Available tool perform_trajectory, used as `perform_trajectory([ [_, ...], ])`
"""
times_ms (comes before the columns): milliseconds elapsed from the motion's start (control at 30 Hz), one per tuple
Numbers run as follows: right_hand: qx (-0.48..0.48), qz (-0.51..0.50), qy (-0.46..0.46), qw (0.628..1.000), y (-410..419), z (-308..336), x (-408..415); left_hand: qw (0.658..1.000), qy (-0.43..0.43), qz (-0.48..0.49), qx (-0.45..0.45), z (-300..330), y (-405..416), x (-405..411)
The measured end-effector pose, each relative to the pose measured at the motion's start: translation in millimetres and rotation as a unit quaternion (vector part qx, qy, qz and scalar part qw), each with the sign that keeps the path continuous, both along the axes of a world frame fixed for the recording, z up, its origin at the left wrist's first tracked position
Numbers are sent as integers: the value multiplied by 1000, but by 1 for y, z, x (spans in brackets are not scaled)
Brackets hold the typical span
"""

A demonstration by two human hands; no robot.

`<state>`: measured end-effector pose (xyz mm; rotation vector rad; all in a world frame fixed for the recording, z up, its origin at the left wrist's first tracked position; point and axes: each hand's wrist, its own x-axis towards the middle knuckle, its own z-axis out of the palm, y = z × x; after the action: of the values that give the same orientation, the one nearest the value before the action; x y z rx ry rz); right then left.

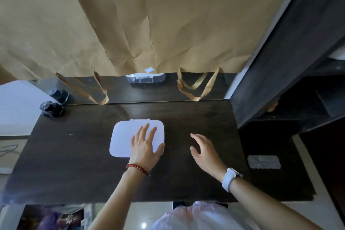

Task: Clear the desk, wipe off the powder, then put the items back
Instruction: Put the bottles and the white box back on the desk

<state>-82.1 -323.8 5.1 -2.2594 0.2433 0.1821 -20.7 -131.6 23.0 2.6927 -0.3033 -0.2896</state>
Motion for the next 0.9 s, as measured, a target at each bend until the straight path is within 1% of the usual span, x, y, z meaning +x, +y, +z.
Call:
perform_trajectory([
  [133,-13,-79,-51,995,-62,8,-27,993,-33,-87,-79,10,-80,-9],
  [267,-34,-182,-92,978,-130,21,-51,974,-58,-183,-123,23,-163,-22],
  [400,-52,-252,-147,955,-189,46,-50,963,-63,-213,-154,34,-227,-35],
  [500,-71,-253,-177,948,-220,54,-28,959,-71,-214,-172,35,-252,-40],
  [633,-44,-213,-109,970,-242,50,15,959,-57,-215,-176,29,-270,-47],
  [700,-54,-185,-74,978,-246,42,31,961,-64,-209,-172,24,-277,-49],
  [733,-64,-175,-72,980,-247,38,36,962,-69,-203,-171,23,-281,-50],
  [833,-54,-184,-115,975,-251,34,35,959,-86,-214,-163,23,-296,-53],
  [900,-27,-216,-155,963,-257,34,21,955,-108,-250,-119,25,-308,-52],
])
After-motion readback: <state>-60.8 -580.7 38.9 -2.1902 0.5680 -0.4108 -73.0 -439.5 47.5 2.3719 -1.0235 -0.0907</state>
